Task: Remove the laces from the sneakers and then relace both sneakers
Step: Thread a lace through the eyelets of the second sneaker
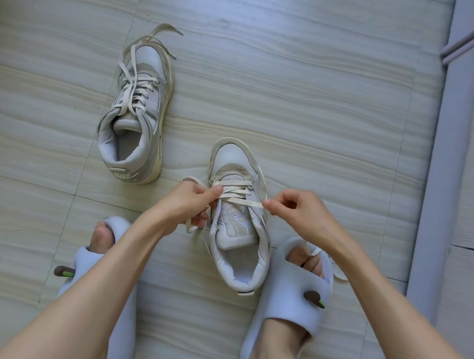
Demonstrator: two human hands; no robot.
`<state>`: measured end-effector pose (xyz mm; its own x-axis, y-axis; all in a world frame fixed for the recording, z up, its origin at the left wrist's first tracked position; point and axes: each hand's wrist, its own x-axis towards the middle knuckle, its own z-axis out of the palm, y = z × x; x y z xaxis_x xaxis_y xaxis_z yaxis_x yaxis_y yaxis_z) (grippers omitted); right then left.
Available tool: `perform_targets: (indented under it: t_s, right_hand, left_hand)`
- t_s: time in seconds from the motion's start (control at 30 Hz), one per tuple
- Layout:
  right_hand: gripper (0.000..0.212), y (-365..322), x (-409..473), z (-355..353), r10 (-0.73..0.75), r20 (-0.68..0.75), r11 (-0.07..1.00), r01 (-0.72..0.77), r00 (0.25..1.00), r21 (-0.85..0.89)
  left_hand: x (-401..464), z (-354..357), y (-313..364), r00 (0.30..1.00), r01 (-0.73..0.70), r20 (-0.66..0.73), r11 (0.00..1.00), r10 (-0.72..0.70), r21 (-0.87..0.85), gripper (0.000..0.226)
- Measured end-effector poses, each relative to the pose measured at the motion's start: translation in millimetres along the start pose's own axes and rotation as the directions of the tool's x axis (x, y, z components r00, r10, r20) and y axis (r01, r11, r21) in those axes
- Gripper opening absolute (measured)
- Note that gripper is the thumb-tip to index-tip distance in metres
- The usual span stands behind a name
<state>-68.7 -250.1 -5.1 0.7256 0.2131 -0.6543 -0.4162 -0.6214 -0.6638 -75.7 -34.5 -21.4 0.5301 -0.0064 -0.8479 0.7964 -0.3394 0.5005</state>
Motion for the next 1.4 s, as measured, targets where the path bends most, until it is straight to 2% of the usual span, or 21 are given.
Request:
perform_targets:
  t_s: [0.1, 0.17, 0.23, 0.3, 0.4, 0.5, 0.6, 0.7, 0.8, 0.87, 0.9, 0.97, 1.0, 1.03, 1.1, 1.13, 1.2, 1.27, 1.3, 1.4]
  right_hand:
    - [0.037, 3.6, -1.8, -5.6, -0.006, -0.004, 0.997, 0.006, 1.000, 0.072]
    - [0.037, 6.3, -3.2, -13.2, 0.014, -0.005, 0.965, -0.012, 1.000, 0.260]
    - [0.033, 7.0, -3.0, -20.6, 0.012, 0.002, 0.886, -0.012, 1.000, 0.463]
    - [0.027, 5.5, -1.8, -25.6, 0.015, -0.011, 0.812, -0.006, 1.000, 0.584]
    - [0.023, 3.3, -0.1, -33.1, 0.026, -0.065, 0.754, 0.023, 0.998, 0.657]
    - [0.023, 5.6, -2.3, -44.9, 0.064, -0.133, 0.732, 0.044, 0.989, 0.679]
    - [0.025, 16.4, -7.7, -61.6, 0.119, -0.266, 0.782, 0.074, 0.957, 0.619]
    - [0.030, 34.2, -15.4, -77.1, 0.178, -0.450, 0.854, 0.090, 0.875, 0.512]
    - [0.032, 44.6, -20.7, -79.9, 0.182, -0.477, 0.899, 0.051, 0.860, 0.435]
    - [0.026, 46.4, -17.4, -76.8, 0.189, -0.392, 0.978, -0.139, 0.900, 0.153]
    - [0.020, 43.8, -14.3, -73.6, 0.207, -0.335, 0.973, -0.229, 0.919, -0.027]
    - [0.008, 31.2, -7.6, -64.6, 0.195, -0.275, 0.922, -0.272, 0.941, -0.276]
    - [0.009, 22.1, -3.8, -58.2, 0.149, -0.250, 0.918, -0.228, 0.957, -0.324]
    - [0.019, 12.4, 0.5, -50.0, 0.069, -0.224, 0.929, -0.145, 0.972, -0.341]
    - [0.037, -8.8, 7.8, -29.5, -0.137, -0.165, 0.929, 0.069, 0.977, -0.364]
    - [0.040, -19.1, 10.0, -18.4, -0.229, -0.135, 0.903, 0.158, 0.964, -0.400]
    - [0.034, -34.2, 12.3, 1.7, -0.384, -0.099, 0.809, 0.283, 0.918, -0.515]
    - [0.022, -41.6, 12.8, 10.4, -0.483, -0.131, 0.773, 0.351, 0.866, -0.528]
    - [0.021, -44.1, 11.7, 10.6, -0.495, -0.188, 0.806, 0.369, 0.848, -0.463]
    - [0.022, -47.2, 5.6, -1.0, -0.373, -0.388, 0.926, 0.367, 0.843, -0.092]
  left_hand:
    - [-2.2, -4.7, -1.6, 0.993, -0.007, 0.119, 0.992, 0.022, -0.126, 0.032]
    - [-3.5, -5.4, -2.4, 0.989, -0.025, 0.136, 0.981, 0.052, -0.194, 0.029]
    - [-3.6, -2.6, -1.5, 0.991, -0.055, 0.107, 0.968, 0.083, -0.243, 0.029]
    - [-2.2, 3.9, 2.7, 0.991, -0.107, 0.049, 0.958, 0.125, -0.266, 0.028]
    - [2.4, 16.0, 15.6, 0.973, -0.228, -0.059, 0.954, 0.221, -0.196, 0.030]
    - [5.6, 25.3, 27.3, 0.957, -0.289, -0.093, 0.938, 0.276, -0.192, 0.029]
    - [5.8, 24.9, 31.1, 0.952, -0.304, -0.086, 0.935, 0.292, -0.183, 0.032]
    - [1.2, 13.0, 27.1, 0.960, -0.274, -0.101, 0.947, 0.260, -0.169, 0.037]
    - [-10.2, -3.5, 25.1, 0.956, -0.290, -0.108, 0.931, 0.272, -0.222, 0.036]
    - [-18.0, -10.9, 26.5, 0.947, -0.320, -0.105, 0.924, 0.304, -0.207, 0.036]
    - [-21.5, -12.5, 28.2, 0.942, -0.334, -0.101, 0.927, 0.321, -0.170, 0.036]
    - [-28.5, -12.2, 33.6, 0.928, -0.371, -0.068, 0.927, 0.367, -0.055, 0.033]
    - [-32.2, -10.8, 37.0, 0.919, -0.391, -0.043, 0.920, 0.391, 0.006, 0.032]
    - [-35.8, -9.1, 40.8, 0.912, -0.410, -0.019, 0.911, 0.411, 0.049, 0.031]
    - [-43.7, -4.2, 49.3, 0.898, -0.440, 0.022, 0.897, 0.439, 0.049, 0.031]
    - [-47.8, -0.7, 53.6, 0.889, -0.458, 0.039, 0.888, 0.457, 0.036, 0.031]
    - [-54.3, 7.5, 59.8, 0.862, -0.505, 0.077, 0.862, 0.501, 0.042, 0.030]
    - [-57.9, 12.9, 61.5, 0.830, -0.555, 0.106, 0.829, 0.547, 0.069, 0.026]
    - [-58.1, 13.1, 61.2, 0.819, -0.572, 0.105, 0.815, 0.564, 0.093, 0.022]
    - [-52.5, 7.0, 55.5, 0.813, -0.579, 0.038, 0.799, 0.581, 0.164, 0.003]
